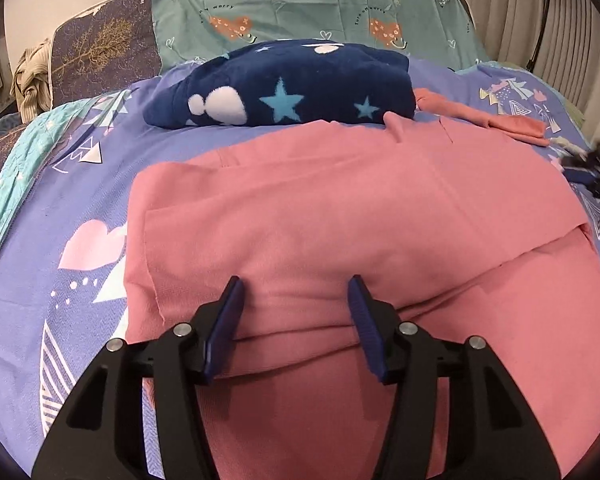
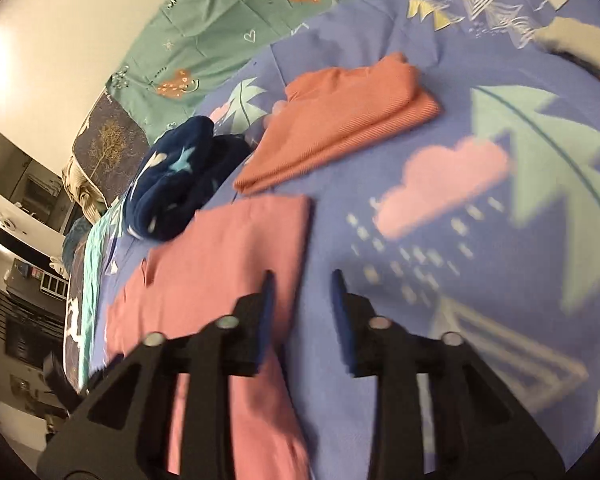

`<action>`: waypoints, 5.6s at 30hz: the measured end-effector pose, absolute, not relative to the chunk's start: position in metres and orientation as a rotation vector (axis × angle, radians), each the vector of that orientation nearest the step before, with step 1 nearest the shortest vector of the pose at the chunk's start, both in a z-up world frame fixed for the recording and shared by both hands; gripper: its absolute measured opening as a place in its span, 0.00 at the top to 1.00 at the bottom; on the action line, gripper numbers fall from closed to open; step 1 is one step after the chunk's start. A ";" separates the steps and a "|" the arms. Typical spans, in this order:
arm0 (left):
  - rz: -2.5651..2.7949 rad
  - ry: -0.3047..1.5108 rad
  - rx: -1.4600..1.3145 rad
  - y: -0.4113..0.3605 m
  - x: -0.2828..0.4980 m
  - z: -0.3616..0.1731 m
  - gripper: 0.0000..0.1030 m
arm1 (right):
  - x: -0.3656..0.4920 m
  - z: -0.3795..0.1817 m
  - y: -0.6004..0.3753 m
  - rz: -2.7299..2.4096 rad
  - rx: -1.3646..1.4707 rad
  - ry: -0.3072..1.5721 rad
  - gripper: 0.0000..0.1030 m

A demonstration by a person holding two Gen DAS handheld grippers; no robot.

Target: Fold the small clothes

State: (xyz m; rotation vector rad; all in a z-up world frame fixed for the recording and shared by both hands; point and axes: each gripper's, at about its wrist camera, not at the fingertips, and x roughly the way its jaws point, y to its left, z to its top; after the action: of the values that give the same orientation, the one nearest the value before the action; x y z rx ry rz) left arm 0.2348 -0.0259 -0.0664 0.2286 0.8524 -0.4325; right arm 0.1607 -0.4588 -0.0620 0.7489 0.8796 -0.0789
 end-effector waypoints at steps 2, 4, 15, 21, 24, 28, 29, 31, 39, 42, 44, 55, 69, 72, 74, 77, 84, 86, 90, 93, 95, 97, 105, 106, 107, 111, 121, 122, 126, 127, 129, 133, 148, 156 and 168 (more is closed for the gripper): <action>-0.434 0.854 0.224 -0.026 0.236 -0.067 0.46 | 0.184 -0.068 -0.455 -0.052 0.775 0.911 0.42; -0.437 0.855 0.217 -0.025 0.236 -0.065 0.46 | 0.199 -0.072 -0.441 -0.026 0.731 0.940 0.65; -0.431 0.849 0.223 -0.027 0.238 -0.067 0.44 | 0.165 -0.067 -0.467 -0.311 0.437 0.862 1.00; -0.412 0.835 0.228 -0.026 0.235 -0.064 0.41 | 0.106 -0.044 -0.408 -0.045 0.428 0.829 0.73; -0.388 0.816 0.191 -0.017 0.225 -0.053 0.40 | 0.081 -0.051 -0.382 0.011 0.402 0.862 0.67; -0.375 0.792 0.266 -0.005 0.196 -0.043 0.35 | 0.067 -0.073 -0.363 -0.201 0.104 0.883 0.70; -0.331 0.791 0.324 -0.002 0.192 -0.047 0.35 | 0.065 -0.075 -0.371 -0.204 0.153 0.873 0.69; -0.204 0.826 0.445 0.009 0.187 -0.063 0.32 | 0.056 -0.076 -0.391 -0.207 0.337 0.855 0.87; -0.356 0.894 0.226 0.056 0.125 -0.052 0.30 | 0.007 -0.071 -0.391 -0.117 0.449 0.850 0.77; -0.406 0.934 0.206 0.064 0.100 -0.062 0.30 | -0.018 -0.075 -0.392 -0.057 0.511 0.874 0.75; -0.417 0.923 0.192 0.069 0.084 -0.064 0.30 | -0.037 -0.075 -0.385 -0.019 0.524 0.881 0.72; -0.539 0.946 0.136 0.095 0.007 -0.066 0.30 | -0.130 -0.069 -0.334 0.091 0.540 0.906 0.58; -0.618 0.958 -0.023 0.144 -0.072 -0.059 0.72 | -0.224 -0.058 -0.308 -0.037 0.448 0.926 0.58; -0.598 0.961 -0.040 0.151 -0.076 -0.062 0.73 | -0.227 -0.056 -0.301 -0.017 0.448 0.925 0.61; -0.584 0.962 -0.047 0.153 -0.078 -0.063 0.73 | -0.226 -0.055 -0.297 -0.015 0.441 0.930 0.61; -0.577 0.963 -0.079 0.156 -0.079 -0.063 0.68 | -0.224 -0.050 -0.288 0.006 0.419 0.926 0.50; -0.557 0.936 -0.069 0.151 -0.085 -0.064 0.79 | -0.227 -0.059 -0.279 -0.064 0.319 0.923 0.77; -0.567 0.942 -0.127 0.157 -0.082 -0.064 0.98 | -0.232 -0.059 -0.297 -0.017 0.455 0.895 0.94; -0.595 0.882 -0.240 0.165 -0.078 -0.046 0.98 | -0.236 -0.054 -0.319 0.073 0.654 0.835 0.96; -0.649 0.768 -0.309 0.169 -0.078 -0.012 0.98 | -0.239 -0.042 -0.337 0.182 0.804 0.741 0.97; -0.682 0.699 -0.335 0.168 -0.080 0.011 0.98 | -0.238 -0.024 -0.344 0.235 0.847 0.669 0.97; -0.698 0.612 -0.334 0.165 -0.084 0.042 0.98 | -0.237 -0.002 -0.350 0.269 0.842 0.600 0.97; -0.689 0.372 -0.268 0.174 -0.152 0.128 0.98 | -0.298 0.106 -0.345 0.279 0.637 0.314 0.98; -0.691 0.350 -0.264 0.177 -0.161 0.133 0.98 | -0.310 0.113 -0.344 0.266 0.607 0.290 0.97; -0.698 0.332 -0.258 0.179 -0.169 0.136 0.98 | -0.323 0.120 -0.342 0.231 0.555 0.268 0.97; -0.693 0.381 -0.255 0.169 -0.155 0.120 0.98 | -0.313 0.109 -0.347 0.194 0.555 0.317 0.97; -0.632 0.593 -0.309 0.145 -0.044 0.071 0.98 | -0.208 0.057 -0.376 0.169 0.726 0.459 0.97; -0.630 0.596 -0.299 0.142 -0.035 0.072 0.98 | -0.190 0.057 -0.379 0.160 0.718 0.468 0.97; -0.620 0.635 -0.269 0.119 0.027 0.071 0.98 | -0.126 0.055 -0.387 0.136 0.701 0.506 0.97; -0.613 0.648 -0.267 0.114 0.042 0.069 0.98 | -0.101 0.053 -0.390 0.122 0.689 0.525 0.96; -0.570 0.678 -0.240 0.100 0.082 0.059 0.98 | -0.066 0.048 -0.392 0.082 0.655 0.556 0.96; -0.454 0.771 -0.206 0.083 0.151 0.017 0.98 | 0.013 0.009 -0.404 -0.037 0.621 0.695 0.88; -0.402 0.752 -0.074 0.109 0.156 0.001 0.48 | 0.066 -0.039 -0.402 0.013 0.337 0.835 0.55; -0.401 0.843 0.134 0.103 0.138 -0.029 0.45 | 0.103 -0.053 -0.377 0.112 0.206 0.888 0.41; -0.431 0.833 0.016 0.076 0.218 -0.036 0.45 | 0.115 -0.056 -0.397 0.090 0.439 0.872 0.89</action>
State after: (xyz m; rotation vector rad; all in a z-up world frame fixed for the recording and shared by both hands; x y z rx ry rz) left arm 0.2183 0.0761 -0.0360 0.0159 0.8333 -0.4311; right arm 0.1147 -0.3972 -0.0559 0.4392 0.8722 0.0896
